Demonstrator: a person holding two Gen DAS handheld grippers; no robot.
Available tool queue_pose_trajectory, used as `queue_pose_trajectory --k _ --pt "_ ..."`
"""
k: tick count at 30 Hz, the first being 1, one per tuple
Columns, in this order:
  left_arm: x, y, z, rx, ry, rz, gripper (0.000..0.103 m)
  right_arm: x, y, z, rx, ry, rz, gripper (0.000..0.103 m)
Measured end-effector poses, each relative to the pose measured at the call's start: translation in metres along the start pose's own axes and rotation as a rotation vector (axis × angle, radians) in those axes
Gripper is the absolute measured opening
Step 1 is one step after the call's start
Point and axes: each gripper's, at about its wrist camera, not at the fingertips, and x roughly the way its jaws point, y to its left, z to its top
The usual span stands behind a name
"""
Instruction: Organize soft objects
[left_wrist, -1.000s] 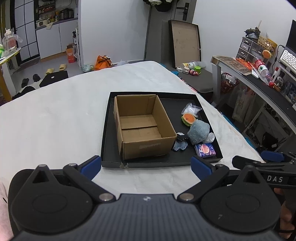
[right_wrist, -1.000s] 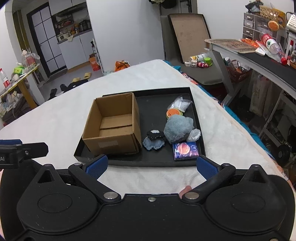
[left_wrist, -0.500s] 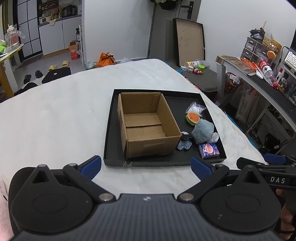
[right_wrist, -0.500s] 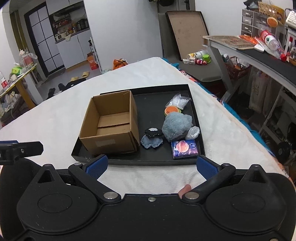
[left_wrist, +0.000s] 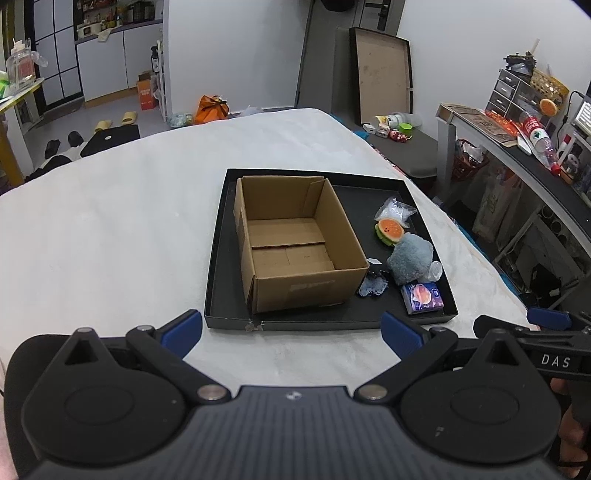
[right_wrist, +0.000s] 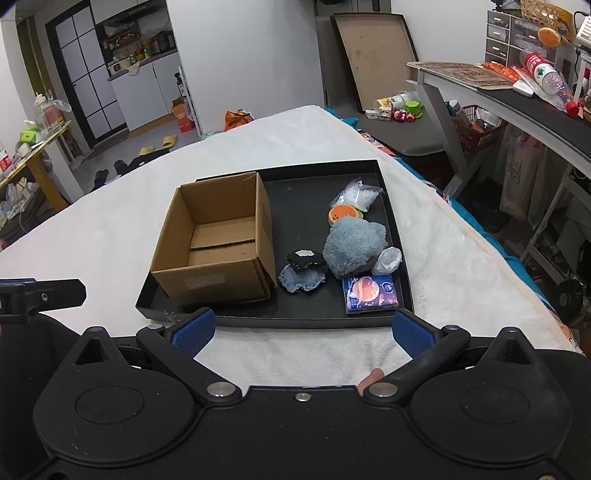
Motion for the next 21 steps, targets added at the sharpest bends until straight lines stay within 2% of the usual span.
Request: queue_pose_trajectory --k 12,21 --pt "0.027 0.004 0.013 0.014 0.027 0.006 0.102 0.028 -0.011 0.009 0.034 0.024 0.013 0.103" --pt "0.054 0.013 0.022 -0.018 0.04 -0.001 0.102 0.055 -0.021 0.02 0.061 0.035 0.026 0.103"
